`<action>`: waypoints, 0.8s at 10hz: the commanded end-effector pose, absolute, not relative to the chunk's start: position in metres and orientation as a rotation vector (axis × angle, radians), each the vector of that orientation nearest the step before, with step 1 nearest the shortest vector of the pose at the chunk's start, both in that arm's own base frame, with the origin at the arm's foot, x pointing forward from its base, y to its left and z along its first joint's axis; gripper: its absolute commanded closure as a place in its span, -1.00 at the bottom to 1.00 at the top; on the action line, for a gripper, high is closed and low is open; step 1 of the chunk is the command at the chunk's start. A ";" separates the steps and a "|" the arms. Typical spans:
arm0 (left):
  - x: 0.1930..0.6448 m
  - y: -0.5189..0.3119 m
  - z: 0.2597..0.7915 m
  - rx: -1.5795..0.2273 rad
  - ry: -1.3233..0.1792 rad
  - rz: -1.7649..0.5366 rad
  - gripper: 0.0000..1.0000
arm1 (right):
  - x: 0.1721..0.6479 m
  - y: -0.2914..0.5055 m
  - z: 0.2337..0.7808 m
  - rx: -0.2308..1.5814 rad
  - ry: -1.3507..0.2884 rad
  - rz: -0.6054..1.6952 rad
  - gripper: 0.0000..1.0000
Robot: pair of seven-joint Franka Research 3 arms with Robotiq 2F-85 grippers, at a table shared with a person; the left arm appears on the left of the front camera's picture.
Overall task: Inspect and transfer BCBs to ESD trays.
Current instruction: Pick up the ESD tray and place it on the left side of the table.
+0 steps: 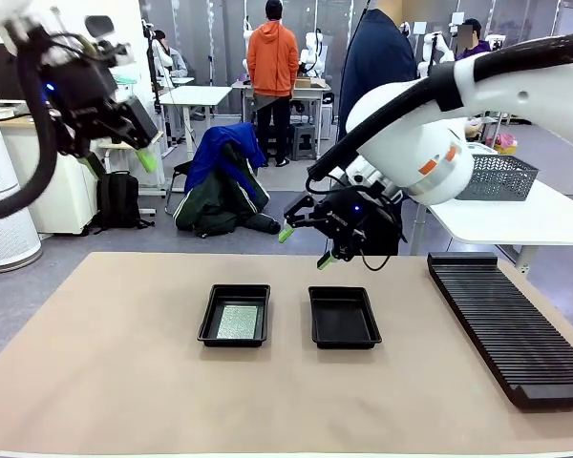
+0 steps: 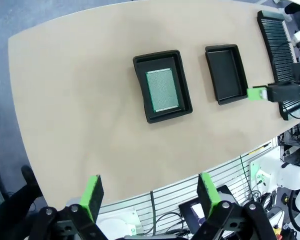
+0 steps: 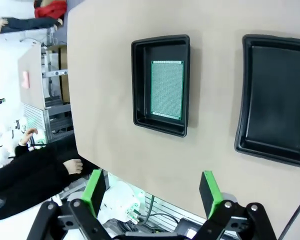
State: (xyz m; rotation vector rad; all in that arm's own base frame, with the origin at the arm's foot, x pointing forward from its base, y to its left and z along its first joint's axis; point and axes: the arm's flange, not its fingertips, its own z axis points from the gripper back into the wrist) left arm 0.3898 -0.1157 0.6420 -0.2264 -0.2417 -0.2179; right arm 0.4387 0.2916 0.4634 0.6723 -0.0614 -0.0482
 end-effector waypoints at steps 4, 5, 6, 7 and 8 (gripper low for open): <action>0.424 -0.152 0.582 -0.166 -0.208 -0.171 -1.00 | 0.423 0.249 0.462 0.755 -0.100 -0.116 -1.00; 0.433 -0.159 0.569 -0.172 -0.203 -0.168 -1.00 | 0.429 0.264 0.465 0.712 -0.072 -0.129 -1.00; 0.441 -0.168 0.556 -0.154 -0.189 -0.164 -1.00 | 0.429 0.264 0.465 0.712 -0.072 -0.129 -1.00; 0.449 -0.174 0.543 -0.146 -0.182 -0.154 -1.00 | 0.429 0.264 0.465 0.712 -0.072 -0.129 -1.00; 0.456 -0.179 0.532 -0.126 -0.177 -0.146 -1.00 | 0.429 0.264 0.465 0.712 -0.072 -0.129 -1.00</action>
